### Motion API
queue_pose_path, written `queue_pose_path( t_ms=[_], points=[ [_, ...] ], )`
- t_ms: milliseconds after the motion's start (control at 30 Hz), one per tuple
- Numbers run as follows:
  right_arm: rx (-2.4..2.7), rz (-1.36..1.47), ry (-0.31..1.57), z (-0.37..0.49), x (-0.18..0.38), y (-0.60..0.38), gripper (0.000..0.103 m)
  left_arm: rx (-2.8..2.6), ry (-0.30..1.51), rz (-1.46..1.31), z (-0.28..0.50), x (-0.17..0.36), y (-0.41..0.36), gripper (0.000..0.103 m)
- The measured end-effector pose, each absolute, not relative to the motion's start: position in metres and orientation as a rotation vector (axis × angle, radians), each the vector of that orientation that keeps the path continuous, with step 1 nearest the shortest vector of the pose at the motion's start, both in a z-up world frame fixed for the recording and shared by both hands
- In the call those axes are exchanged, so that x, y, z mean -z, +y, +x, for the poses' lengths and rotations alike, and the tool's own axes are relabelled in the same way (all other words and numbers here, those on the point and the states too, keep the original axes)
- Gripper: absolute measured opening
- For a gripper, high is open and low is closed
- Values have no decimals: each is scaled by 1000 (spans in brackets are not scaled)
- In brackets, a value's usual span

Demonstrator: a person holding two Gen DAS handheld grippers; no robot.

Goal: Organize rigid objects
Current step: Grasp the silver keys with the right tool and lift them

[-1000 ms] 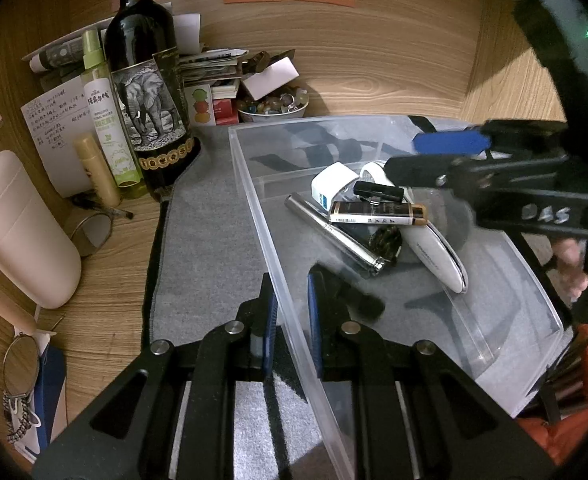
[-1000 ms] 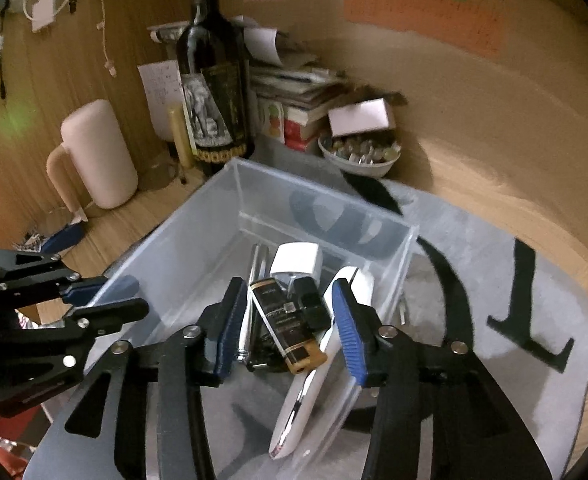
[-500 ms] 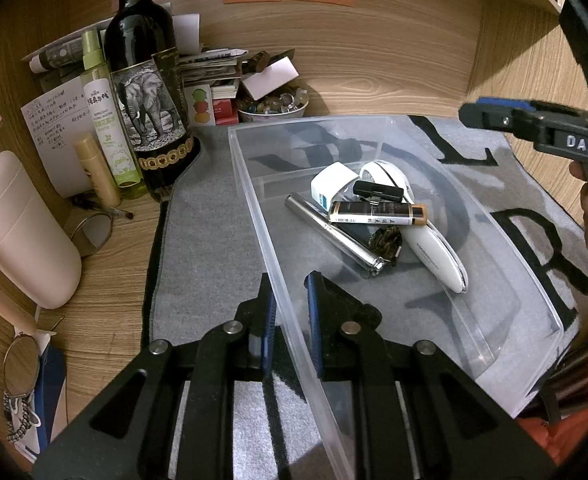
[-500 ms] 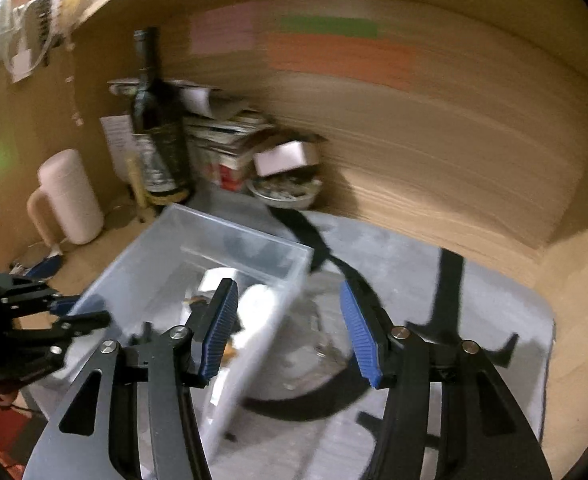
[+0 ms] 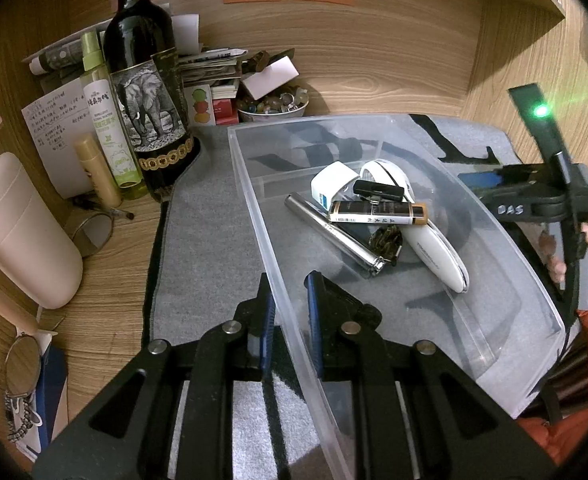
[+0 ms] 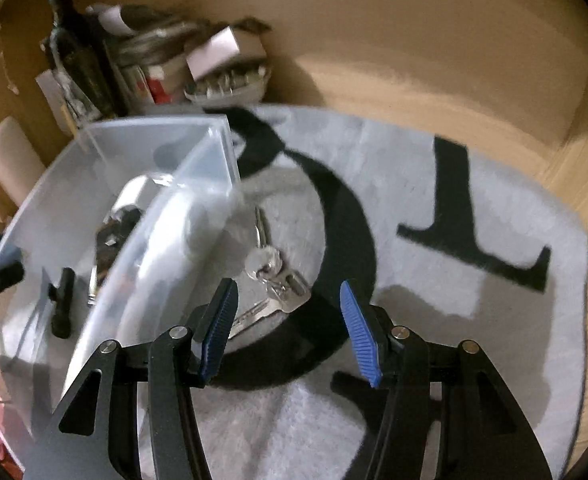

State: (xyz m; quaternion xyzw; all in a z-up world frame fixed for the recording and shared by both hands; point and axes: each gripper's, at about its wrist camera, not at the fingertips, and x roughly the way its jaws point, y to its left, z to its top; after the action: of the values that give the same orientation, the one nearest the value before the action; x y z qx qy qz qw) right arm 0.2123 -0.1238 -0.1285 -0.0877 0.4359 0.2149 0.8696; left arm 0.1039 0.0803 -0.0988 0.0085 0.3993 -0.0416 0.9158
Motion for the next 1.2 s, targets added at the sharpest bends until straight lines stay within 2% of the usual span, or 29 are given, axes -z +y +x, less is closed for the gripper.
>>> queue_pose_path(
  t_ms=[267, 400, 500, 533, 867, 1200],
  points=[
    [-455, -237, 932, 216, 147, -109, 50, 86, 821, 17, 104, 99, 80, 14],
    [-455, -224, 917, 215, 147, -115, 31, 86, 821, 17, 104, 99, 80, 14],
    [-462, -193, 919, 216, 146, -121, 31, 86, 821, 17, 103, 99, 80, 14],
    [-460, -194, 917, 216, 146, -122, 26, 86, 821, 16, 104, 99, 80, 14],
    [-441, -184, 860, 206, 126, -133, 26, 85, 821, 17, 103, 99, 80, 14],
    [-434, -178, 742, 192, 85, -139, 26, 85, 821, 17, 103, 99, 79, 14]
  ],
)
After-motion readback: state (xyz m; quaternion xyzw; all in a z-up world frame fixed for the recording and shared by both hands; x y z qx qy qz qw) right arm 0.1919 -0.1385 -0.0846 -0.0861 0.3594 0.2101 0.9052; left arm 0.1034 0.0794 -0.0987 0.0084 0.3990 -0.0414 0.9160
